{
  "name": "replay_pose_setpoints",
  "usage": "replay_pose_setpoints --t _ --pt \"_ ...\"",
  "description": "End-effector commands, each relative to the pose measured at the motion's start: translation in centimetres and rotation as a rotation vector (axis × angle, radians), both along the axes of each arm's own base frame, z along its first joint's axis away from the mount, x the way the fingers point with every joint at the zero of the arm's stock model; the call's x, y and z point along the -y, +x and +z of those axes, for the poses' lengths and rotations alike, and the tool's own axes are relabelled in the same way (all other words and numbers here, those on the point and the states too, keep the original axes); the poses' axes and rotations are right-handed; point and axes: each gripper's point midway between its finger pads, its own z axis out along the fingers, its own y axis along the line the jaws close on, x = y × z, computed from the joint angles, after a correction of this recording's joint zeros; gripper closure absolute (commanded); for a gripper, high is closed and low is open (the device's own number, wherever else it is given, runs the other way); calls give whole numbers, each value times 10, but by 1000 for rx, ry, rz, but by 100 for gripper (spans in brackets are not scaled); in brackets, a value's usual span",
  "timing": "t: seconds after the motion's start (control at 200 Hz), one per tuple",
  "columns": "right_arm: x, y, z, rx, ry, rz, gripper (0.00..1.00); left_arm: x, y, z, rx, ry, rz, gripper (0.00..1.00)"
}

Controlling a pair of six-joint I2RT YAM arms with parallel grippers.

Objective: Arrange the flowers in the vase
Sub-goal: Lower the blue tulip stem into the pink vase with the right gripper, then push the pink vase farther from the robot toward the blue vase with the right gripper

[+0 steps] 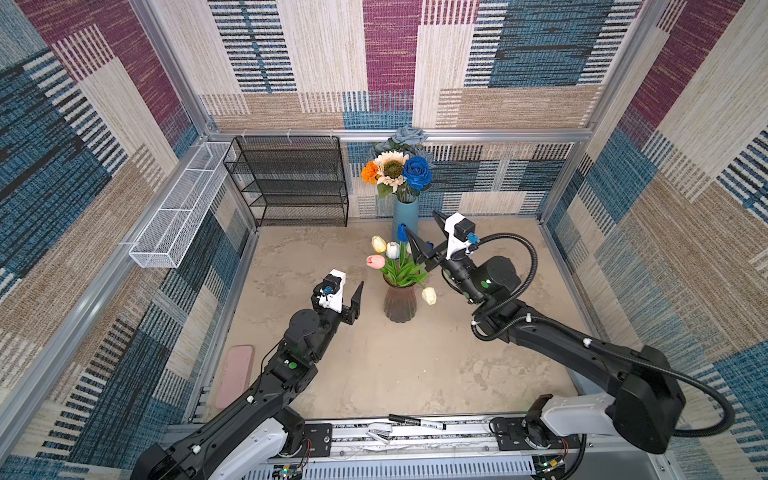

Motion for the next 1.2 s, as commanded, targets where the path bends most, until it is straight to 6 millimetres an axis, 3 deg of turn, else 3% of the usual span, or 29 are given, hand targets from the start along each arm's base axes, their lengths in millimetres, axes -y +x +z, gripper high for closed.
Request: replay_pose_setpoints --t 0.0,0.085,0.165,0.266,0.356,0.461,0.631,0.837,1.197 --pt "27 -7 -13 -71 -15 -11 3 2 1 2 9 -38 -23 31" --pt "53 -9 -43 -146 -20 -6 0 -5 4 -9 -28 -74 -7 29" --pt "72 -15 -91 -216 -44 -4 0 -9 2 -15 -17 -109 -18 26" --pt "82 -39 -150 -225 -56 13 0 -9 -3 -26 -8 -110 -38 18" --pt "73 -58 -197 -231 -95 107 0 -8 -8 -39 -21 -98 -57 16" --pt "54 -59 -225 -241 -157 184 0 -5 -11 -48 -28 -84 -82 15" --pt "15 -44 -234 -192 -212 283 0 1 -12 -49 -28 -65 -112 15" --pt "-13 -13 -230 -143 -196 311 0 5 -11 -48 -29 -52 -128 15" --pt "-62 20 -237 -99 -207 402 0 2 -9 -50 -34 -24 -108 15"
